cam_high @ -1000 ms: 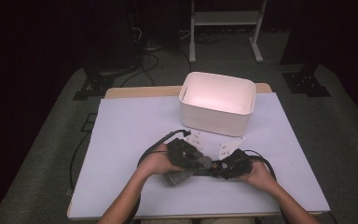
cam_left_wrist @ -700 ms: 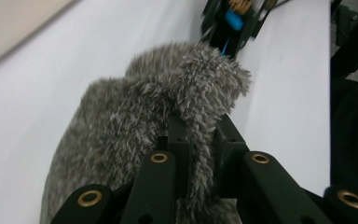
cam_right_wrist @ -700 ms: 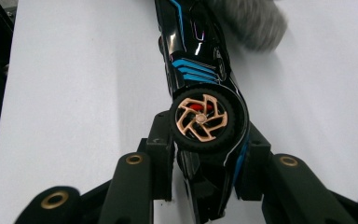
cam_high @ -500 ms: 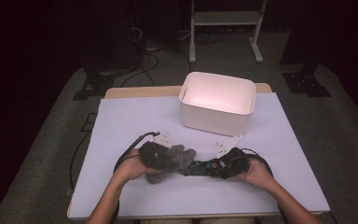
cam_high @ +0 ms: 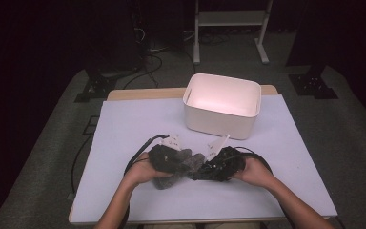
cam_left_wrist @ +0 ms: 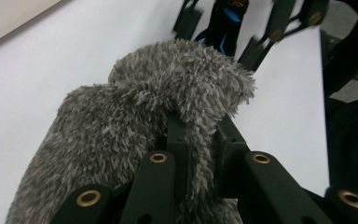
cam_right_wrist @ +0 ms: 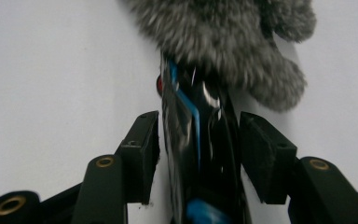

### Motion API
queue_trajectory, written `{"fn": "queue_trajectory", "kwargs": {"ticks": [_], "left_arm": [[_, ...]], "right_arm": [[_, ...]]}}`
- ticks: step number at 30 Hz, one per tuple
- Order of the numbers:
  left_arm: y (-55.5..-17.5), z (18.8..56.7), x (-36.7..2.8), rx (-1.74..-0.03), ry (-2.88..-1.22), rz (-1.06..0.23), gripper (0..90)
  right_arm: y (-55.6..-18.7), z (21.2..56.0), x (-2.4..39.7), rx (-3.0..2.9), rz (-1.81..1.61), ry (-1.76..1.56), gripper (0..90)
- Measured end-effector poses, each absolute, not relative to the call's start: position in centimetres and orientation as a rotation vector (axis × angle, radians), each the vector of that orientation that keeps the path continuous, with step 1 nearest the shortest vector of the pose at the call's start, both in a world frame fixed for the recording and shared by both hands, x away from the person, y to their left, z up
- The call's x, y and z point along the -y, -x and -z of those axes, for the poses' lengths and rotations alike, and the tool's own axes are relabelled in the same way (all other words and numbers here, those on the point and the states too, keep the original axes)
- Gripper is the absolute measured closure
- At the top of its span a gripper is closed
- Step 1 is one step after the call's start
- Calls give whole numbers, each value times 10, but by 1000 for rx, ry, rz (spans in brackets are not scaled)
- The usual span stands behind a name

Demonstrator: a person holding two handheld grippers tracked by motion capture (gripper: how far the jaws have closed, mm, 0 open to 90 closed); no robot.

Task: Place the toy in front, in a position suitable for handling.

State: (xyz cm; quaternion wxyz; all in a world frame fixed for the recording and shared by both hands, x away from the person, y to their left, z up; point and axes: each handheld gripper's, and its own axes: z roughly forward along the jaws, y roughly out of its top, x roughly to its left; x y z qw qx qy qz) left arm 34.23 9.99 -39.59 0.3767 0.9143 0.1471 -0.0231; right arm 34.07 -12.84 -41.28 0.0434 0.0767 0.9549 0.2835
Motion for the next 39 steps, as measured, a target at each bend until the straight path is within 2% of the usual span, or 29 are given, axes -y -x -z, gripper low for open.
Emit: {"fn": "queue_trajectory", "kwargs": {"ticks": [9, 23, 27, 34, 39], "left_arm": [[-342, 403, -107, -375, -2299, 90, 791], [-348, 415, -109, -413, -2247, 160, 800], [-350, 401, -112, -406, -2237, 152, 803], [-347, 364, -109, -357, -2257, 61, 805], [-345, 354, -100, -315, -2243, 61, 804]], "right_arm": [[-340, 412, 117, -2930, -783, -156, 542], [-339, 411, 121, -2925, -774, -161, 554], [-340, 408, 121, -2919, -833, -178, 557], [-344, 398, 118, -2879, -1005, -224, 557], [-343, 395, 123, -2851, -1069, -232, 557]]}}
